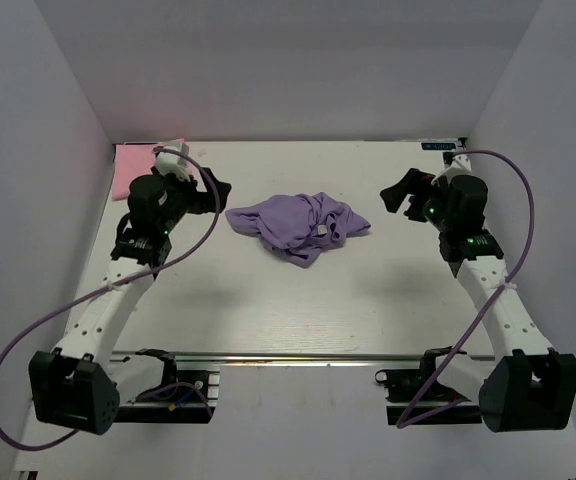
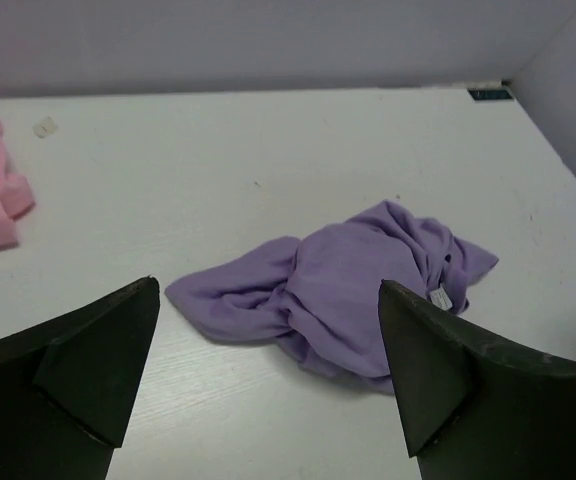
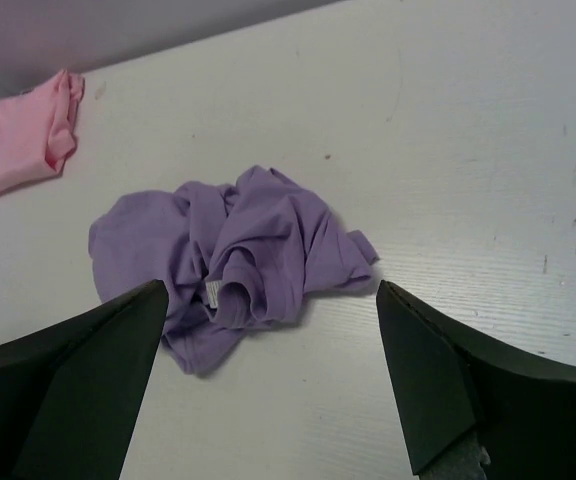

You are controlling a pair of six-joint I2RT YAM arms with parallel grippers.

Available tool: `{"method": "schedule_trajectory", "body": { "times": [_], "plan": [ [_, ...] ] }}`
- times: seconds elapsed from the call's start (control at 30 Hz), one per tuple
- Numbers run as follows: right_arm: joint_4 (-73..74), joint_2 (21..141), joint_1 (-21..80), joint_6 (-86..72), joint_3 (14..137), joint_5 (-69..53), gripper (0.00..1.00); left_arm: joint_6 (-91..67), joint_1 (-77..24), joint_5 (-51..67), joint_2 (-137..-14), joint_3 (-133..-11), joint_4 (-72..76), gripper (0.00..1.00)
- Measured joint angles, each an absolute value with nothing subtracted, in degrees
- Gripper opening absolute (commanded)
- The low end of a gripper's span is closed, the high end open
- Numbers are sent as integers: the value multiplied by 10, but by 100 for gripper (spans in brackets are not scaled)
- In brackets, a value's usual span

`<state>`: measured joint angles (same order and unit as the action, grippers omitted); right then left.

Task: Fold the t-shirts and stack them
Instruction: Flatten out the tshirt

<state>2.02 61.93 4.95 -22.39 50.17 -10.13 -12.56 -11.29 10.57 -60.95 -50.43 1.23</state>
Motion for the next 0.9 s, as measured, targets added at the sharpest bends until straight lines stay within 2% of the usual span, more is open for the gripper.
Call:
{"method": "schedule_trajectory", "body": {
  "times": [0.2, 0.33, 0.4, 0.5, 0.67, 0.9],
  "plan": [
    [30, 656, 50, -214, 507, -152, 90, -128, -115, 163, -723, -554, -32, 100],
    [29, 665, 50, -194, 512, -170, 90, -134, -117, 254, -775, -554, -24, 100],
    [29, 666, 50, -184, 512, -172, 90, -142, -122, 308, -796, -551, -9, 94],
    [29, 672, 52, -172, 512, -176, 90, -144, -143, 352, -837, -551, 1, 94],
    [31, 727, 61, -144, 518, -203, 90, -126, -222, 342, -901, -556, -41, 94],
    [48, 846, 88, -131, 559, -226, 90, -107, -304, 265, -908, -576, -91, 94]
  ]
}}
